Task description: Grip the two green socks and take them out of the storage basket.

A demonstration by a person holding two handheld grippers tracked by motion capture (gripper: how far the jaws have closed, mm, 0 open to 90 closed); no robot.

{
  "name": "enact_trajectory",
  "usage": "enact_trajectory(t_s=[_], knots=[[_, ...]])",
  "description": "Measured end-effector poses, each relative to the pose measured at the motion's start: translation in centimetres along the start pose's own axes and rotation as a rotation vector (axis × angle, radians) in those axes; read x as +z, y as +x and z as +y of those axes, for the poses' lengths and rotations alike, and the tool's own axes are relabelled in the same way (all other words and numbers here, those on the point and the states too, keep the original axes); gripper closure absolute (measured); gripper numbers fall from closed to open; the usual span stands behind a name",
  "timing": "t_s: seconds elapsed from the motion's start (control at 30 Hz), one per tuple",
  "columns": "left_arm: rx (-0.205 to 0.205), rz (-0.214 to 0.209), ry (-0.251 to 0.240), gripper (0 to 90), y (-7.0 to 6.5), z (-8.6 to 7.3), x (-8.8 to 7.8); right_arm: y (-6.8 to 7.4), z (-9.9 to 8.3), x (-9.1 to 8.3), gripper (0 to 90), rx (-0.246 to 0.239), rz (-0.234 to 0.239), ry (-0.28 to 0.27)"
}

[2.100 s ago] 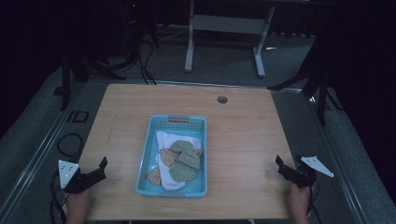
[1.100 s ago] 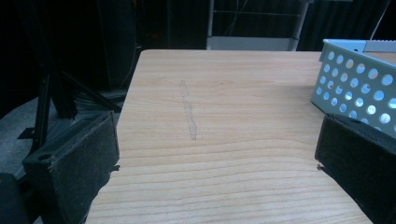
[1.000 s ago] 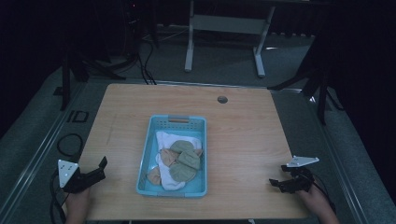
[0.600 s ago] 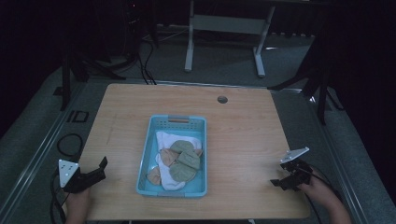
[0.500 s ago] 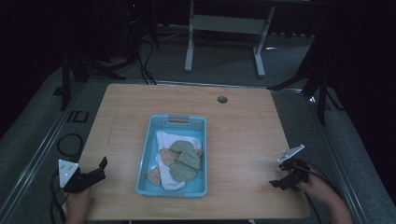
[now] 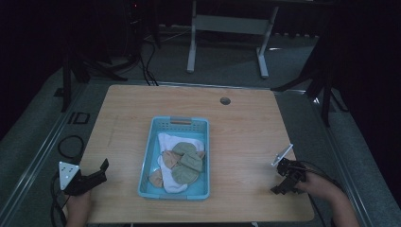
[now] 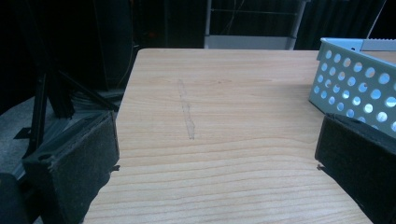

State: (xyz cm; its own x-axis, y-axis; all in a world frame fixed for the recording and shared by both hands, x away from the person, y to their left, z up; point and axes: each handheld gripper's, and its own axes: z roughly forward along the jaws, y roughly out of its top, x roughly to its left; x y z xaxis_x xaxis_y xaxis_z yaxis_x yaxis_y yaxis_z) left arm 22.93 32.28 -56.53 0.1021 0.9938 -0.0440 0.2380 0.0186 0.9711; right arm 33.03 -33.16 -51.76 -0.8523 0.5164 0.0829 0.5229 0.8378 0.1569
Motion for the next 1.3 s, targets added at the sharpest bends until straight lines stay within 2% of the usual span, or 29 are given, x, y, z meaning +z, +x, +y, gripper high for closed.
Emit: enact_trajectory(t_s=[0.07,0.13,0.23,0.43,0.5,0.7,0.8,1.0,1.3], knots=[[0.000,-0.001,-0.001,0.0,0.0,0.0,0.0,0.4,0.2,0.3,13.4,-0.047,0.008,0.059],[0.000,-0.003,0.000,0.0,0.0,0.0,0.0,0.6,0.4,0.5,13.5,-0.051,0.016,0.104],[-0.001,-0.004,0.001,0.0,0.0,0.0,0.0,0.7,0.7,0.7,14.5,-0.057,0.002,0.154],[-0.002,-0.006,0.002,0.0,0.1,0.0,0.0,1.1,1.6,0.8,14.6,-0.089,-0.008,0.208],[-0.004,-0.008,0.002,0.0,0.1,0.0,0.0,1.3,1.9,0.6,14.6,-0.104,-0.015,0.201],[-0.004,-0.008,0.003,0.0,0.1,0.0,0.0,1.8,2.7,-0.1,14.5,-0.128,0.004,0.102],[-0.004,-0.009,0.003,0.0,0.1,0.0,0.0,2.3,3.3,-0.7,14.6,-0.163,0.005,0.053],[-0.004,-0.012,0.003,0.0,0.1,0.0,0.0,2.4,4.1,-1.0,15.0,-0.191,-0.007,0.056],[0.003,-0.019,0.007,0.0,0.1,0.0,0.0,2.5,5.0,-1.3,15.1,-0.205,-0.015,0.068]])
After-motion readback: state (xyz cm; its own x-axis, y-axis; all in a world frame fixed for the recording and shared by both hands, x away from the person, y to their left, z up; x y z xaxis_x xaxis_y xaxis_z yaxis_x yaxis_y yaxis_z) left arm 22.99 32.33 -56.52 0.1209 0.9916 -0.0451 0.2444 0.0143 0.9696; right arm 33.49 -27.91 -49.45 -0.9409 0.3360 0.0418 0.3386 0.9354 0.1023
